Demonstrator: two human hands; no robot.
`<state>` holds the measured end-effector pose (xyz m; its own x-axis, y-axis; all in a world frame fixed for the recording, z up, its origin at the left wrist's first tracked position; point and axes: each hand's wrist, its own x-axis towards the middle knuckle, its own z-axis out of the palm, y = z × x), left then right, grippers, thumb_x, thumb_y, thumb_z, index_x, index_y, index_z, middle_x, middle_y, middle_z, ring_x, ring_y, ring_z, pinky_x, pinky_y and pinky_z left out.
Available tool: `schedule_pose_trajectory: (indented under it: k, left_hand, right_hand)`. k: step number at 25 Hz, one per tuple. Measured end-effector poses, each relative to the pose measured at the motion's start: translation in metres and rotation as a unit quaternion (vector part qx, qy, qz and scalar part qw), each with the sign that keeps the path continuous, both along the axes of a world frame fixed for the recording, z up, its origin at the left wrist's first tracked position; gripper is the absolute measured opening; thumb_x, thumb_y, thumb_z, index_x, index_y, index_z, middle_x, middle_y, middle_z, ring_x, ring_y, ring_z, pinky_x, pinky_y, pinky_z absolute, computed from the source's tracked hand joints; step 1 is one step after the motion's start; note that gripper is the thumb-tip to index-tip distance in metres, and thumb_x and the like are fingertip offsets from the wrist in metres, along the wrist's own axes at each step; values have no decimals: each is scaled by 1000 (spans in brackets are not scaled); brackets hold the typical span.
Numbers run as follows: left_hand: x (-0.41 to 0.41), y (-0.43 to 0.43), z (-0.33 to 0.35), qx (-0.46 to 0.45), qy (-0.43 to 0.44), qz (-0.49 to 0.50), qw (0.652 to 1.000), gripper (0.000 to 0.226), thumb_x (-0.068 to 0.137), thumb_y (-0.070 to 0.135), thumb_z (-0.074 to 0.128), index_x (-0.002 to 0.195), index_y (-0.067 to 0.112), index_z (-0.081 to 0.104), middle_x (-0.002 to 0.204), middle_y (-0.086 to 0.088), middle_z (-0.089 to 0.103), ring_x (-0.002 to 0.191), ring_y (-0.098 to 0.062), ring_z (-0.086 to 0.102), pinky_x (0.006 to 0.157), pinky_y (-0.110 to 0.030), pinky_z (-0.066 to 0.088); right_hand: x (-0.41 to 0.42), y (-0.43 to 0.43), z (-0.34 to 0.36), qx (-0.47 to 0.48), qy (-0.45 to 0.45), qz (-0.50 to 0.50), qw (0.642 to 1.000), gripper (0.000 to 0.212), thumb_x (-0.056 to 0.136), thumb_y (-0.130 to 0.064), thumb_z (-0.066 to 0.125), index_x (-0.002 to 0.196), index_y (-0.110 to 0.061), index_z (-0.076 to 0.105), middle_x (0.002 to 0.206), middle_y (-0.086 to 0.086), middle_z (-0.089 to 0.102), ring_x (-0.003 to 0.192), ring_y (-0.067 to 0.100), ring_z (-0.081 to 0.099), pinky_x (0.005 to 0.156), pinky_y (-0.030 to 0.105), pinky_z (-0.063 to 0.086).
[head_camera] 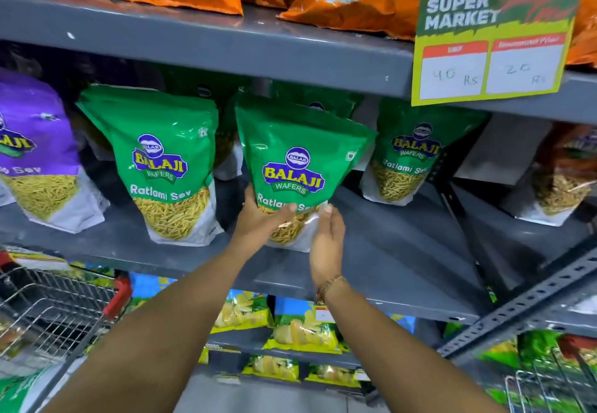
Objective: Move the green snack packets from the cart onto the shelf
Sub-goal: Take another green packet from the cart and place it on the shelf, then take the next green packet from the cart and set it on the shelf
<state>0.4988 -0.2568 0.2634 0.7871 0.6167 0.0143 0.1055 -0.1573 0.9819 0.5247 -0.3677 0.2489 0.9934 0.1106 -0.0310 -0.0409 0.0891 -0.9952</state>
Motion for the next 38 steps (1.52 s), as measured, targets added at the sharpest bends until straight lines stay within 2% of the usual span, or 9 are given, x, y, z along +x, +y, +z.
schedule_pose_trajectory:
  k: [5, 12, 16, 21, 23, 26, 28, 33, 38]
  left_hand:
    - [-6, -12, -7, 27, -7, 14, 1000, 73, 45, 61, 70, 107, 35, 40, 98, 10, 62, 103, -19, 61, 89, -36, 50]
    - [-47, 11, -14, 45, -81, 34, 995, 57, 75, 52, 56, 120, 18, 48, 110, 0, 63, 104, 0, 57, 95, -18, 44]
    - [-149, 106, -36, -8, -153, 278, 948, 30, 87, 45, 38, 70, 24, 50, 56, 4, 57, 54, -6, 54, 62, -19, 45]
    - [-339, 245, -146, -205, -6, 627, 751, 32, 95, 23, 38, 64, 19, 46, 77, -17, 71, 75, -30, 65, 75, -45, 46]
    - [-393, 261, -209, -302, 127, 619, 714, 29, 91, 26, 42, 82, 3, 56, 106, -28, 63, 89, -34, 66, 80, -45, 53]
    - [-419, 259, -278, -509, 152, 488, 692, 38, 90, 45, 44, 89, 8, 53, 82, -11, 52, 47, -12, 57, 50, -24, 43]
    - [-420, 261, -322, -599, 167, 414, 665, 42, 84, 60, 42, 85, 18, 48, 75, -5, 43, 60, -16, 46, 59, -26, 37]
    - [-388, 259, -373, -686, 33, 399, 607, 51, 86, 61, 32, 101, 18, 56, 95, -5, 59, 71, -16, 52, 66, -26, 40]
    - [-377, 258, -326, -584, 31, 520, 622, 47, 91, 43, 44, 123, 8, 46, 116, -10, 58, 82, -25, 60, 76, -42, 52]
  right_hand:
    - [3, -5, 1, -38, -13, -4, 999, 22, 100, -27, 30, 98, -38, 50, 110, -7, 51, 113, 13, 44, 100, 28, 33]
    - [-37, 23, -11, -131, -10, -228, 965, 39, 89, -35, 35, 86, -2, 56, 98, 24, 63, 93, 36, 56, 84, 46, 44]
    - [-132, 121, -30, -113, -119, 43, 986, 26, 93, -29, 36, 67, -26, 37, 70, 0, 45, 73, 18, 41, 74, 42, 39]
    - [-263, 300, -71, -244, -221, 420, 846, 29, 90, -28, 45, 74, -6, 56, 76, 21, 63, 72, 27, 53, 69, 39, 40]
    - [-293, 356, -116, -339, -171, 518, 766, 21, 90, -19, 48, 90, -2, 61, 96, 25, 67, 89, 36, 60, 75, 41, 46]
    - [-311, 401, -197, -477, -181, 584, 631, 33, 88, -15, 44, 117, -5, 58, 116, 26, 63, 109, 41, 56, 86, 39, 46]
    - [-317, 423, -250, -529, -178, 598, 576, 45, 87, -20, 39, 127, -2, 51, 126, 24, 59, 118, 36, 53, 95, 34, 40]
    - [-305, 433, -308, -615, -146, 567, 529, 37, 89, -19, 46, 121, -1, 53, 130, 26, 54, 119, 40, 52, 98, 43, 45]
    - [-304, 412, -273, -593, -132, 537, 585, 31, 90, -14, 48, 115, 5, 53, 125, 30, 56, 118, 43, 51, 93, 43, 45]
